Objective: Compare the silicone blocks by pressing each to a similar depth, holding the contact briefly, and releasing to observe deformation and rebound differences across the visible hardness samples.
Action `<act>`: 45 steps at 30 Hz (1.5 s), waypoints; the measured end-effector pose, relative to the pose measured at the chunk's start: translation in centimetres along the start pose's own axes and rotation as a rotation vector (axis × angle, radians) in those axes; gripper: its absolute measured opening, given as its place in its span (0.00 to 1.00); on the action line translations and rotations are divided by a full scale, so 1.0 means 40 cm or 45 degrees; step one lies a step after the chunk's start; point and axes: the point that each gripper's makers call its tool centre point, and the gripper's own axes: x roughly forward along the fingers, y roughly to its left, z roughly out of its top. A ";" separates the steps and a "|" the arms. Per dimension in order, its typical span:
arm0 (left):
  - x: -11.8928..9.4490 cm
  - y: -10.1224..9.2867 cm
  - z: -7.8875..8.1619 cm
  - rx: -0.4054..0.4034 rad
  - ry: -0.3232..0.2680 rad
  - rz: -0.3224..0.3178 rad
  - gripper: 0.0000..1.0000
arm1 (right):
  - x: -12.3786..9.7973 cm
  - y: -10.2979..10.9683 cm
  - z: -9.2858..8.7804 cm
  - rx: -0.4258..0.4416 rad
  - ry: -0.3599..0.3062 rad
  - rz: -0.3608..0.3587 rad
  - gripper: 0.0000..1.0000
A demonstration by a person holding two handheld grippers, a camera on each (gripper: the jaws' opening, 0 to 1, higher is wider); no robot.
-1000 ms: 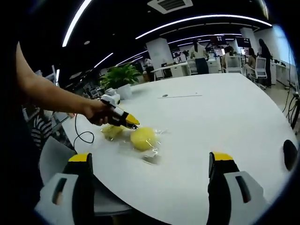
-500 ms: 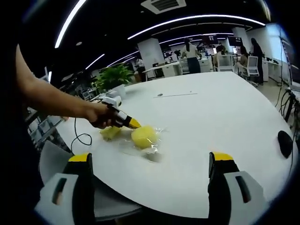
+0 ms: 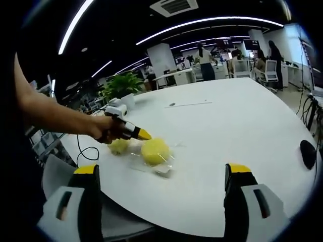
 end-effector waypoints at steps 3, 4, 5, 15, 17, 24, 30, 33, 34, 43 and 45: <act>-0.016 -0.031 0.003 0.027 -0.050 -0.022 0.00 | 0.005 -0.001 0.004 0.009 -0.014 0.006 0.96; -0.022 -0.046 0.002 0.048 -0.059 -0.022 0.00 | 0.007 -0.001 0.005 0.015 -0.014 0.007 0.96; -0.024 -0.053 0.003 0.070 -0.063 -0.019 0.00 | 0.010 0.002 0.007 0.024 -0.018 0.013 0.96; -0.090 -0.158 0.040 0.415 -0.169 -0.108 0.00 | 0.038 0.026 0.030 0.043 -0.058 0.035 0.96; -0.101 -0.173 0.040 0.483 -0.168 -0.112 0.00 | 0.047 0.033 0.030 0.036 -0.051 0.049 0.96; -0.136 -0.218 0.054 0.581 -0.173 -0.143 0.00 | 0.064 0.063 0.055 0.043 -0.072 0.072 0.96; -0.185 -0.262 0.090 0.685 -0.244 -0.139 0.00 | 0.072 0.075 0.069 0.050 -0.073 0.100 0.96; -0.202 -0.284 0.120 0.740 -0.285 -0.131 0.00 | 0.072 0.080 0.090 0.038 -0.082 0.107 0.96; -0.207 -0.289 0.128 0.751 -0.293 -0.130 0.00 | 0.072 0.080 0.096 0.033 -0.085 0.111 0.96; -0.283 -0.398 0.218 0.850 -0.374 -0.190 0.00 | 0.075 0.053 0.174 -0.041 -0.131 0.104 0.96; -0.291 -0.421 0.218 0.825 -0.316 -0.237 0.00 | 0.076 0.044 0.189 -0.059 -0.135 0.112 0.96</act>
